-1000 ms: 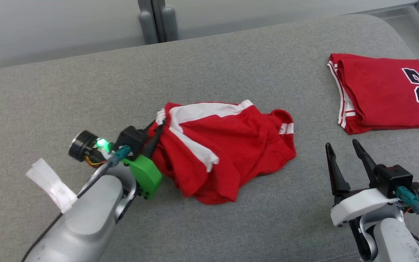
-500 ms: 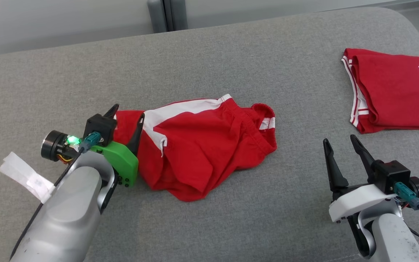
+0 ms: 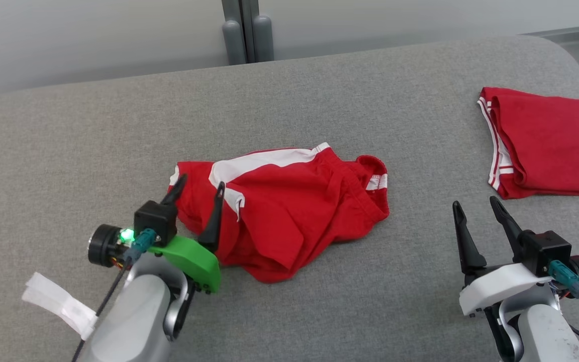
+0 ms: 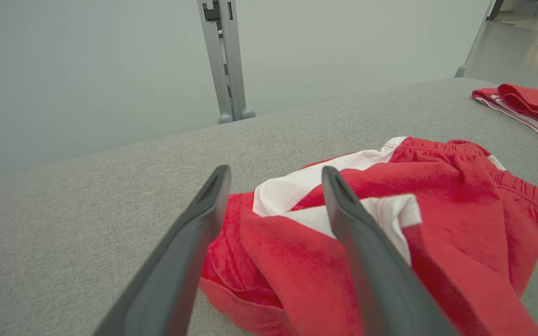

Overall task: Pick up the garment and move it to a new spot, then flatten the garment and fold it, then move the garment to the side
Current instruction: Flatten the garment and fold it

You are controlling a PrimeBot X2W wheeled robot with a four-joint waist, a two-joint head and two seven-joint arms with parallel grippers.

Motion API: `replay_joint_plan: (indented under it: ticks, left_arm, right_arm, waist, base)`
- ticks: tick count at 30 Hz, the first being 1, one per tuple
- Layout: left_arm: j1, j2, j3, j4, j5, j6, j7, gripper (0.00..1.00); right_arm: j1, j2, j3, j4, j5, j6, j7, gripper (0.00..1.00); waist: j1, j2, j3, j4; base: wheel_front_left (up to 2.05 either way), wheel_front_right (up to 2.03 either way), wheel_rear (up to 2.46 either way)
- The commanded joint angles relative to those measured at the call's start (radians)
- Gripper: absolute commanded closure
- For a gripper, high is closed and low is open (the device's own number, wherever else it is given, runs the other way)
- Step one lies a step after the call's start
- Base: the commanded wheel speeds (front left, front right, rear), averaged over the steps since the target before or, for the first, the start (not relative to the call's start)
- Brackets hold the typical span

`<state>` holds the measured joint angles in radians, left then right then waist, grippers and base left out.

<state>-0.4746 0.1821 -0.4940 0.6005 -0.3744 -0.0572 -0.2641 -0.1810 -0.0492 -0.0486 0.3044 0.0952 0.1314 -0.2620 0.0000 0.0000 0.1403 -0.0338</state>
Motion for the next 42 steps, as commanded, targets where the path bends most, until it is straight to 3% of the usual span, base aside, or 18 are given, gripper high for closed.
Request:
replay_joint_plan:
  ticks: [1, 11, 17, 18, 19, 20, 21, 22, 32, 33, 35, 36, 37, 42]
  left_arm:
    - [0.035, -0.016, -0.003, -0.019, 0.007, 0.000, 0.000, 0.00]
    - [0.093, -0.092, -0.049, -0.014, 0.018, -0.014, 0.000, 0.00]
    - [0.058, -0.099, -0.039, 0.084, 0.000, 0.014, 0.011, 0.00]
    - [0.053, -0.094, -0.035, 0.107, -0.004, 0.017, 0.011, 0.09]
    - [0.048, -0.088, -0.033, 0.122, -0.003, 0.017, 0.011, 0.50]
    - [0.044, -0.084, -0.028, 0.140, -0.008, 0.014, 0.009, 0.65]
    - [0.043, -0.082, -0.025, 0.150, -0.015, 0.009, 0.008, 0.93]
    - [0.041, -0.076, -0.019, 0.162, -0.020, 0.002, 0.007, 1.00]
    - [-0.013, 0.078, 0.012, 0.168, -0.010, -0.034, 0.009, 0.99]
    - [-0.020, 0.093, 0.014, 0.173, -0.017, -0.040, 0.015, 0.90]
    - [-0.032, 0.120, 0.009, 0.187, -0.025, -0.051, 0.031, 0.58]
    - [-0.035, 0.126, 0.006, 0.196, -0.033, -0.057, 0.041, 0.23]
    - [-0.040, 0.134, 0.004, 0.205, -0.038, -0.060, 0.050, 0.00]
    - [-0.047, 0.158, 0.017, 0.246, -0.089, -0.069, 0.058, 0.00]
  right_arm:
    - [0.013, -0.003, 0.002, 0.004, 0.007, -0.002, -0.004, 0.00]
    - [0.019, -0.003, 0.021, 0.009, 0.017, -0.002, -0.004, 0.00]
    - [0.016, -0.003, 0.021, 0.006, 0.016, -0.002, -0.004, 0.00]
    - [0.015, -0.003, 0.020, 0.004, 0.015, -0.002, -0.004, 0.00]
    - [0.014, -0.003, 0.019, 0.004, 0.015, -0.002, -0.004, 0.00]
    - [0.013, -0.003, 0.018, 0.003, 0.016, -0.002, -0.004, 0.00]
    - [0.012, -0.003, 0.016, 0.002, 0.016, -0.002, -0.004, 0.00]
    - [0.012, -0.003, 0.013, 0.001, 0.016, -0.002, -0.004, 0.00]
    - [0.022, -0.003, 0.013, 0.000, 0.011, -0.002, -0.004, 0.00]
    - [0.022, -0.003, 0.015, 0.000, 0.010, -0.002, -0.004, 0.00]
    - [0.021, -0.003, 0.018, 0.001, 0.008, -0.002, -0.004, 0.00]
    - [0.021, -0.003, 0.020, 0.002, 0.008, -0.002, -0.004, 0.00]
    - [0.020, -0.003, 0.022, 0.003, 0.006, -0.002, -0.004, 0.00]
    - [0.021, -0.003, 0.023, 0.006, 0.003, -0.002, -0.004, 0.00]
  waist:
    - [0.0000, 0.0000, -0.019, 0.012]
    - [0.0000, 0.0000, -0.035, -0.003]
    - [0.0000, 0.0000, -0.019, -0.027]
    - [0.0000, 0.0000, -0.016, -0.032]
    - [0.0000, 0.0000, -0.013, -0.034]
    - [0.0000, 0.0000, -0.011, -0.037]
    - [0.0000, 0.0000, -0.010, -0.038]
    - [0.0000, 0.0000, -0.008, -0.040]
    - [0.0000, 0.0000, -0.008, -0.037]
    - [0.0000, 0.0000, -0.007, -0.037]
    - [0.0000, 0.0000, -0.006, -0.038]
    - [0.0000, 0.0000, -0.005, -0.040]
    - [0.0000, 0.0000, -0.004, -0.041]
    - [0.0000, 0.0000, -0.006, -0.046]
  base:
    - [0.00, 0.00, 0.00]
    - [0.00, 0.00, 0.00]
    - [0.00, 0.00, 0.00]
    - [0.00, 0.00, 0.00]
    - [0.00, 0.00, 0.00]
    - [0.00, 0.00, 0.00]
    - [0.00, 0.00, 0.00]
    - [0.00, 0.00, 0.00]
    - [0.00, 0.00, 0.00]
    - [0.00, 0.00, 0.00]
    - [0.00, 0.00, 0.00]
    - [0.00, 0.00, 0.00]
    - [0.00, 0.00, 0.00]
    - [0.00, 0.00, 0.00]
